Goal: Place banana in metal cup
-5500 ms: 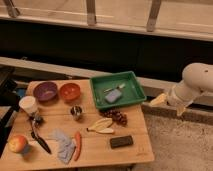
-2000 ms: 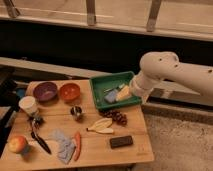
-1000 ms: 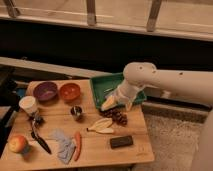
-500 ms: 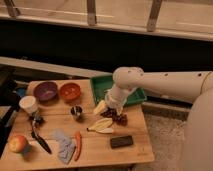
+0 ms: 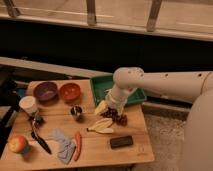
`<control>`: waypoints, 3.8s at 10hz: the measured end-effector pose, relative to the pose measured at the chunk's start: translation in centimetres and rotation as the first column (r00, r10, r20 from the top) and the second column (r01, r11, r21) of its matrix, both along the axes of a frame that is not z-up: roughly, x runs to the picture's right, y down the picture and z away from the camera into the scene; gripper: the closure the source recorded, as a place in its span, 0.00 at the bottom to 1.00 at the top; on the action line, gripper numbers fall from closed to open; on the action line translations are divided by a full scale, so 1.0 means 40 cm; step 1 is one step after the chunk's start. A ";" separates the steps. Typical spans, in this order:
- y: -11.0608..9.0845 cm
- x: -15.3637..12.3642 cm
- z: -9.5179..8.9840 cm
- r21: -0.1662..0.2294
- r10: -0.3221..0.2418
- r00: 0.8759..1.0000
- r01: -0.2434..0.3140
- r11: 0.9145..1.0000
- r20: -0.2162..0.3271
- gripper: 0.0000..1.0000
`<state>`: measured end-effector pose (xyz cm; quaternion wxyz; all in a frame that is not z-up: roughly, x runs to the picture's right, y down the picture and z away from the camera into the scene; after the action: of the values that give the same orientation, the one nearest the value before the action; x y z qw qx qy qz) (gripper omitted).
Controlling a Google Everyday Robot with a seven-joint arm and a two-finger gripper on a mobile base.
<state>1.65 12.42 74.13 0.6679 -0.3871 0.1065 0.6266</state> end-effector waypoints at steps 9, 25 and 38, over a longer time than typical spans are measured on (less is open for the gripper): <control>0.061 -0.107 0.114 -0.020 -0.016 0.999 0.015 1.000 -0.036 0.20; 0.186 -0.123 0.235 -0.215 -0.049 0.991 0.021 0.976 -0.128 0.73; -0.209 -0.218 0.000 0.098 0.081 0.995 -0.086 0.991 0.058 1.00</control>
<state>-7.06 4.06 74.15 0.6623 -0.3742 0.0406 0.6478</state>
